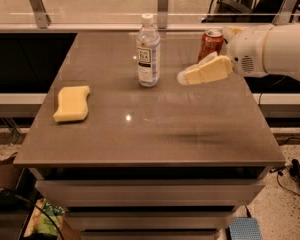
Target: Knock blue plastic bottle over
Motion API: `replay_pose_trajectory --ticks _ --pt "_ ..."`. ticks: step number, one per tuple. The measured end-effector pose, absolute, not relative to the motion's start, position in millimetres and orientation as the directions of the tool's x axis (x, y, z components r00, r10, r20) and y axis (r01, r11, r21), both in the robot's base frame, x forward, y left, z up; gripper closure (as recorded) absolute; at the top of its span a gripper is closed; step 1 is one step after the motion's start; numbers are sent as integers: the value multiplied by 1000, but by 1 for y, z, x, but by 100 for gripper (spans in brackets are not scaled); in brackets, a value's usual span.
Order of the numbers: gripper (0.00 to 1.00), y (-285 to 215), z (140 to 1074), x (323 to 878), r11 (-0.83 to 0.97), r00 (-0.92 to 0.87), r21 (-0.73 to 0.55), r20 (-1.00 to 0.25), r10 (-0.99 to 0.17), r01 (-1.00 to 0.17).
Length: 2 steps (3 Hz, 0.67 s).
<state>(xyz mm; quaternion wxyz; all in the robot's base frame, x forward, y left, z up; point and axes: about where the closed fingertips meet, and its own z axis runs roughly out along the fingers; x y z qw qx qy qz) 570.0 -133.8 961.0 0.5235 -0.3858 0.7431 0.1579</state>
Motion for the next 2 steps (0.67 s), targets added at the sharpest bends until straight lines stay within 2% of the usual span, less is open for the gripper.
replay_pose_trajectory --ticks 2 --pt "0 -99 943 595 639 -132 -118 -935 -330 -760"
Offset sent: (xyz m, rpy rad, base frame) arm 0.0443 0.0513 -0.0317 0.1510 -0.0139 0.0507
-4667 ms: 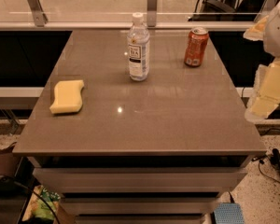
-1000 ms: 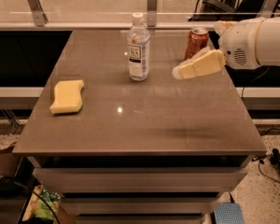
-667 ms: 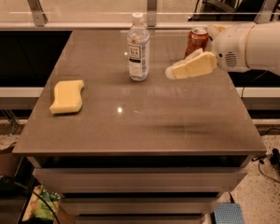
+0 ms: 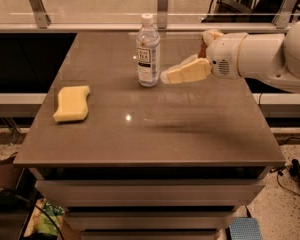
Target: Knock blue plastic bottle over
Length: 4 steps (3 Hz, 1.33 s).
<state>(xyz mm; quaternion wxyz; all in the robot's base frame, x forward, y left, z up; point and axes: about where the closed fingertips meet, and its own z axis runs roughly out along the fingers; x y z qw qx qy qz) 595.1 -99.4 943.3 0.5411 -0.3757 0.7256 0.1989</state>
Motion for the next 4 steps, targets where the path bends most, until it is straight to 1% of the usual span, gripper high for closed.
replay_pose_trajectory --ticks 4 --pt "0 -49 905 650 674 -105 -17 -985 -140 -739"
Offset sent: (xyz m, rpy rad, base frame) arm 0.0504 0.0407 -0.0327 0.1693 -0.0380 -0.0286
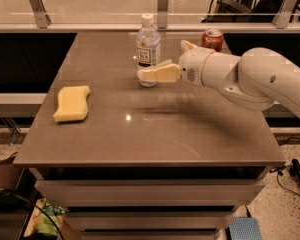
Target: Knock blue plastic bottle over
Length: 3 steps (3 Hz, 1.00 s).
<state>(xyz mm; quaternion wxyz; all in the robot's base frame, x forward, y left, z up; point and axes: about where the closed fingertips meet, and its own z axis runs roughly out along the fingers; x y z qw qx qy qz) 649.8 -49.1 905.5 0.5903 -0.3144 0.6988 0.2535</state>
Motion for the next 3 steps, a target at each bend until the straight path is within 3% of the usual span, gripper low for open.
replay_pose_trajectory --ticks 3 --pt "0 -9 902 671 647 -91 -14 -987 -129 -762"
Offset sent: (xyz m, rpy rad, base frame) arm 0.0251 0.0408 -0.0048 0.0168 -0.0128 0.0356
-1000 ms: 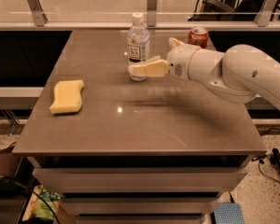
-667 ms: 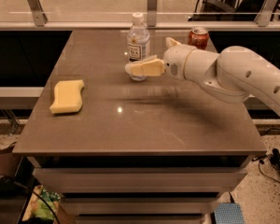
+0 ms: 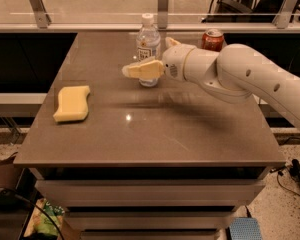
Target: Knock blue plastic bottle over
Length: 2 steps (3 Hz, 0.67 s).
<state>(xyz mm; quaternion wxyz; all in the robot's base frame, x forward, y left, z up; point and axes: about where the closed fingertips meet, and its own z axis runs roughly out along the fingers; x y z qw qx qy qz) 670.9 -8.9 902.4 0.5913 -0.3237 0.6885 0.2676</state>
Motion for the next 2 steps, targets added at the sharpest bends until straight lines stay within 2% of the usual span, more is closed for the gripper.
replay_pose_trajectory --ticks 2 --pt "41 -4 903 670 641 -90 -14 -987 -130 -767"
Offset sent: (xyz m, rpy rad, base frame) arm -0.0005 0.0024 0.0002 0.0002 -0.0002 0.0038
